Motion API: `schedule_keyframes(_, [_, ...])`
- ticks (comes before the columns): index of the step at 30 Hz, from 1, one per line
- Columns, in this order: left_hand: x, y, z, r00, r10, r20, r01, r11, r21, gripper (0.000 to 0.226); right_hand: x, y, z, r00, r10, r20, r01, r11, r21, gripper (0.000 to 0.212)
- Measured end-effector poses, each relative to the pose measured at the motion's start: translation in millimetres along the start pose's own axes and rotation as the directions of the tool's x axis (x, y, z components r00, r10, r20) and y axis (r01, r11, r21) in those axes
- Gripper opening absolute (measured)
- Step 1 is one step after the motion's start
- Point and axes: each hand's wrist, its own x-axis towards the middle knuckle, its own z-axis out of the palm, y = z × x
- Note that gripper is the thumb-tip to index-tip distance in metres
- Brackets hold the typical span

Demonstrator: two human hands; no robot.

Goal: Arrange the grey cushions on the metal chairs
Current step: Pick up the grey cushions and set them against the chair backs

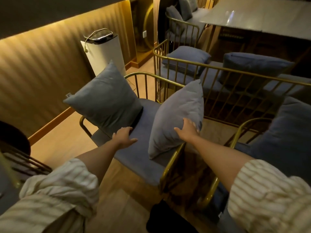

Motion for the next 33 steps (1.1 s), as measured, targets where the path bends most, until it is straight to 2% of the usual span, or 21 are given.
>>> schedule_keyframes(8, [101, 2, 4, 0.991, -0.059, 0.124, 0.069, 0.994, -0.08, 0.073, 87, 6, -1, 0.967, 0.226, -0.118, -0.22, 0.974, 0.058, 0.07])
schedule_keyframes(13, [158, 10, 26, 0.97, -0.061, 0.235, 0.085, 0.992, -0.094, 0.075, 129, 15, 3, 0.928, 0.356, -0.111, -0.341, 0.93, 0.135, 0.101])
schedule_keyframes(16, [182, 14, 40, 0.947, -0.064, 0.314, 0.109, 0.986, -0.127, 0.075, 147, 16, 10, 0.898, 0.423, -0.119, -0.403, 0.902, 0.155, 0.11])
schedule_keyframes(21, [226, 19, 64, 0.889, -0.115, 0.443, 0.266, 0.917, -0.296, 0.072, 163, 20, 23, 0.845, 0.517, -0.14, -0.496, 0.854, 0.16, 0.12])
schedule_keyframes(23, [245, 20, 77, 0.864, -0.154, 0.479, 0.339, 0.881, -0.328, 0.067, 165, 22, 28, 0.832, 0.526, -0.175, -0.511, 0.851, 0.122, 0.12])
schedule_keyframes(26, [272, 22, 98, 0.84, -0.177, 0.513, 0.401, 0.839, -0.367, 0.041, 166, 26, 36, 0.824, 0.528, -0.208, -0.522, 0.849, 0.085, 0.117])
schedule_keyframes(31, [308, 36, 118, 0.78, -0.195, 0.595, 0.511, 0.746, -0.426, 0.07, 168, 31, 43, 0.814, 0.504, -0.29, -0.521, 0.853, 0.019, 0.113])
schedule_keyframes(33, [320, 41, 129, 0.761, -0.198, 0.618, 0.547, 0.708, -0.448, 0.075, 170, 33, 47, 0.804, 0.495, -0.329, -0.52, 0.854, 0.017, 0.111])
